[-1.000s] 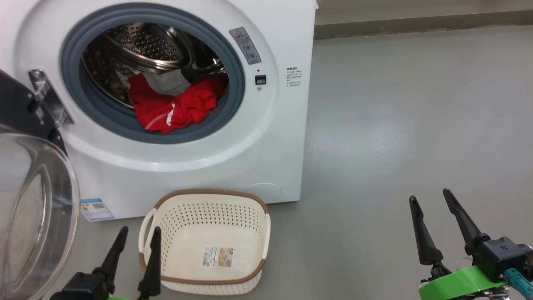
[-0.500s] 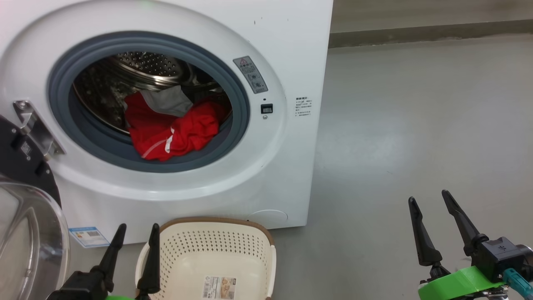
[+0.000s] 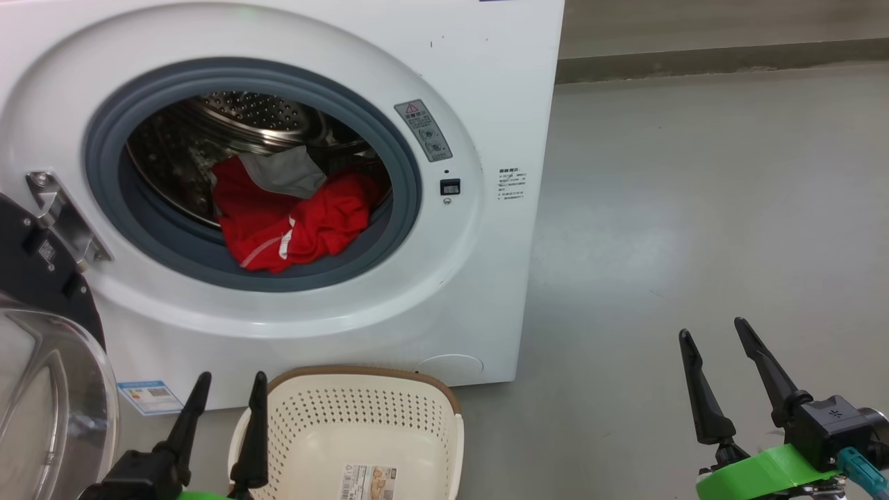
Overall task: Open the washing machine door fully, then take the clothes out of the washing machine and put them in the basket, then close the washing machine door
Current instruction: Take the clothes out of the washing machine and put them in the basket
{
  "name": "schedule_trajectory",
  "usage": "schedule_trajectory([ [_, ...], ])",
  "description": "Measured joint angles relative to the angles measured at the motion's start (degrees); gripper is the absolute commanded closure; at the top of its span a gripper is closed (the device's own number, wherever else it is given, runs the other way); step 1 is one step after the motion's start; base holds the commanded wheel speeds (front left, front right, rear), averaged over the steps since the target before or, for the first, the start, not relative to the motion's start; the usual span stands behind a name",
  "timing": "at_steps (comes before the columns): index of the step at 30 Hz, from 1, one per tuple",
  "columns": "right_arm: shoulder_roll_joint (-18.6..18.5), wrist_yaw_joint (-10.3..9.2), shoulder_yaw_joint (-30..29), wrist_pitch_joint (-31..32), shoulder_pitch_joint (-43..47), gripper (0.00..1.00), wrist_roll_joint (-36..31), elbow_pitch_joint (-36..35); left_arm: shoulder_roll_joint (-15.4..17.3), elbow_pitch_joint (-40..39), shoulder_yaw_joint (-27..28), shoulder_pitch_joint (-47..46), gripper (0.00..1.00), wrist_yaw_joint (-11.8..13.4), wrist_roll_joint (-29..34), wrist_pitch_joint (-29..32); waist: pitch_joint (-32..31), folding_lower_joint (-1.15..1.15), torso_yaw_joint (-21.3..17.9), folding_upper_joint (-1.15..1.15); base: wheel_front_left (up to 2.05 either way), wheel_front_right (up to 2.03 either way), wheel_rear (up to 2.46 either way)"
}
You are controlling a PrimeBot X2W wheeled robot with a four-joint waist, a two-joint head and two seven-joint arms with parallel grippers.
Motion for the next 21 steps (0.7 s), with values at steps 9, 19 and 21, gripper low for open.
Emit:
schedule_trajectory([
  [9, -0.13, 0.0, 1.13, 0.0, 0.0, 0.0, 0.0, 0.01, 0.01, -0.1, -0.43, -0.02, 0.0, 0.48, -0.41, 0.03, 0.66, 0.0, 0.23, 0.0, 0.0, 0.0, 0.0],
  [19, -0.35, 0.0, 1.3, 0.0, -0.08, 0.0, 0.0, -0.55, 0.57, -0.64, -1.51, -2.66, 0.0, 1.01, -0.41, 0.44, 3.26, 0.0, 0.95, 0.0, 0.0, 0.0, 0.0],
  [21, -0.41, 0.0, 1.29, 0.0, -0.16, 0.0, 0.0, -0.57, 0.54, -0.59, -1.75, -4.72, 0.0, 1.0, -0.41, 0.48, 4.04, 0.0, 1.27, 0.0, 0.0, 0.0, 0.0],
])
